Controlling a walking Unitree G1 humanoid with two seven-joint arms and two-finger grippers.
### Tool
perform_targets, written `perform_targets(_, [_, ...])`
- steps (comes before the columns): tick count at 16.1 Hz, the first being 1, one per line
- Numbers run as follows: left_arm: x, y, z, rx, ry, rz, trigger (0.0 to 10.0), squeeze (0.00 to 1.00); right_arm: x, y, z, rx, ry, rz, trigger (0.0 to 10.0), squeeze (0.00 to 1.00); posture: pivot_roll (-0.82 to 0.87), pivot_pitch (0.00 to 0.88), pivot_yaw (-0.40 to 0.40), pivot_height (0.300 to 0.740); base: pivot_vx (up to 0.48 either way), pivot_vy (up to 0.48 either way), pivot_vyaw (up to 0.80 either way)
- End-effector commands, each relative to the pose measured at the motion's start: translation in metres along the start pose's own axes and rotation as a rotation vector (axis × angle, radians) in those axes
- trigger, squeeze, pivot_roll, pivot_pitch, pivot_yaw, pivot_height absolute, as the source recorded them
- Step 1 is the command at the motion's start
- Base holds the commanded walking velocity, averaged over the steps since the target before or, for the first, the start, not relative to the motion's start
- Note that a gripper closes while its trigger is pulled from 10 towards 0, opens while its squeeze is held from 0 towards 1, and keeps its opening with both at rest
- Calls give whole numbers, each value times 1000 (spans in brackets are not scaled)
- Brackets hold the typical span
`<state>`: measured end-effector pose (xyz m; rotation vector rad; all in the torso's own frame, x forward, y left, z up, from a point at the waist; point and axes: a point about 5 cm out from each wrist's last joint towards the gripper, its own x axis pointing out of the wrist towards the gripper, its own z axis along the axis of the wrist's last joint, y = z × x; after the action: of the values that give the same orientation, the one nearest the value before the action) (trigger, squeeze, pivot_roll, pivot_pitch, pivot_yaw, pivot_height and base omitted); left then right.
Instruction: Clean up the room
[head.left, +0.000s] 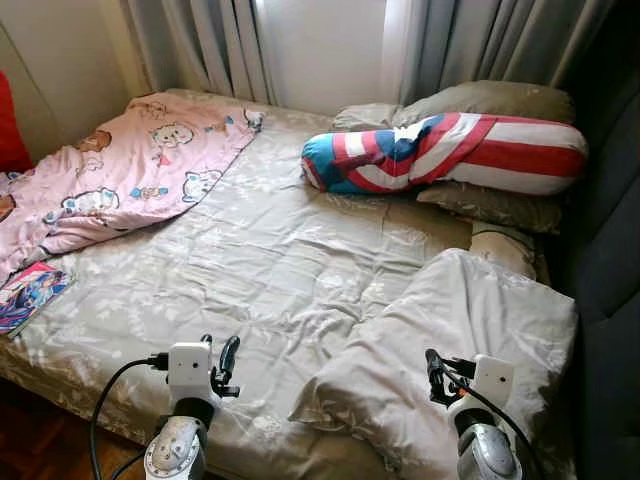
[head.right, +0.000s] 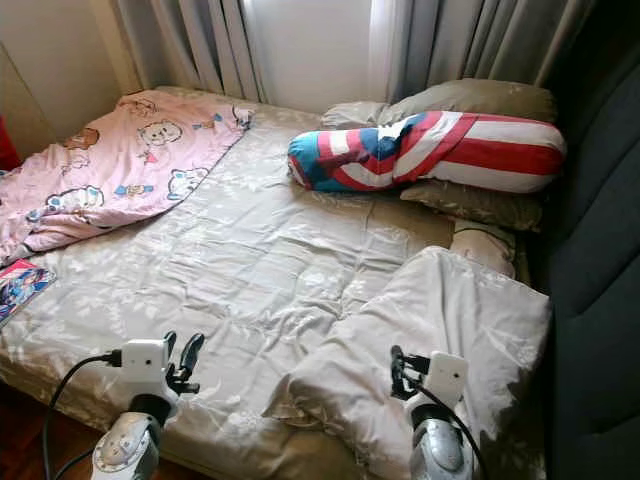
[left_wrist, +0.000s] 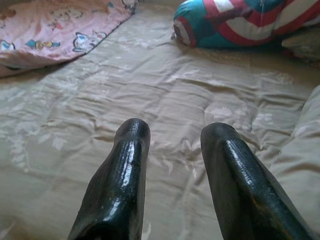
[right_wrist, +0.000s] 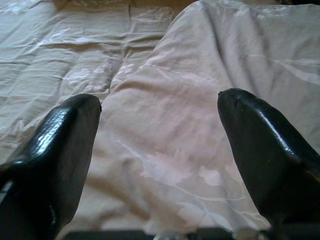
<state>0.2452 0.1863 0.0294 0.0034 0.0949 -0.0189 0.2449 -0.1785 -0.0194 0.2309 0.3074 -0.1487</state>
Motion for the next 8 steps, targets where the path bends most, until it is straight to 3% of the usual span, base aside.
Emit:
perform_targets(1, [1,-3,2,-11,-5,-8,10000,0,1,-3,3,10,-8,-13,10000,0,-32,0,-34,740,0,0,0])
perform_targets(8, [1,-1,-3,-6,17,-23,10000,0,2,-8,13,-17,-66,-60,10000,0,-31,10,-29,740,0,0,0])
